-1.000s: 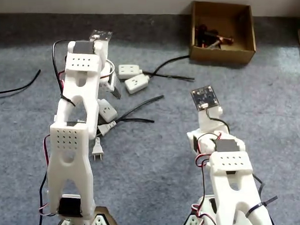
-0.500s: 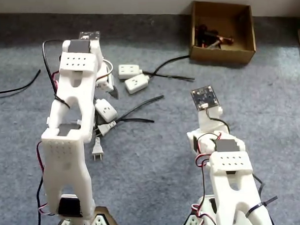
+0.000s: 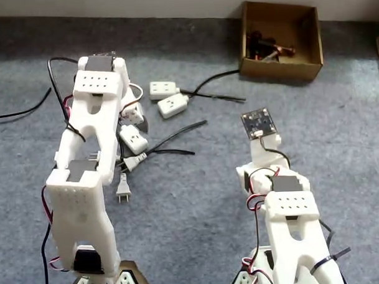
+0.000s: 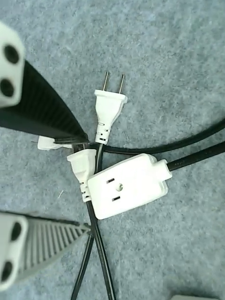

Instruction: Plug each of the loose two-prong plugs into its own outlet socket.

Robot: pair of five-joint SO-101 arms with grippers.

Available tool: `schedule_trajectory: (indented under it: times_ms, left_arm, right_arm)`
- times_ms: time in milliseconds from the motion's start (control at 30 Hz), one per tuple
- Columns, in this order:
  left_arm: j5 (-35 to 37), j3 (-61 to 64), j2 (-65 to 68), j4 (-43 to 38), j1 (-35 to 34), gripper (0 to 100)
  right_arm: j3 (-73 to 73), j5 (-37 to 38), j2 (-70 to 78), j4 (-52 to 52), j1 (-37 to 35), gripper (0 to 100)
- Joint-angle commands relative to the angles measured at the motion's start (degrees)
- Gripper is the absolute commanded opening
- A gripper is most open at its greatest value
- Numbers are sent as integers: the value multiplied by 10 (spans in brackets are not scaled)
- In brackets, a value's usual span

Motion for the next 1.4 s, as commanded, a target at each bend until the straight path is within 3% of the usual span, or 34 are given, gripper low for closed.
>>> schedule_trajectory:
  times_ms: [0, 433, 700, 1267, 1367]
  left_arm:
    - [18, 14, -42, -22, -4, 248]
    - [18, 59, -40, -78, 3, 248]
    - [16, 122, -41, -166, 6, 248]
    - [13, 160, -40, -222, 29, 246]
    - [13, 164, -40, -225, 31, 182]
  right_arm:
    - [-3, 6, -20, -11, 7, 109]
    - [-3, 6, -20, -11, 7, 109]
    - [-3, 6, -20, -11, 7, 109]
    - [-3, 6, -20, -10, 7, 109]
    - [-3, 6, -20, -10, 7, 109]
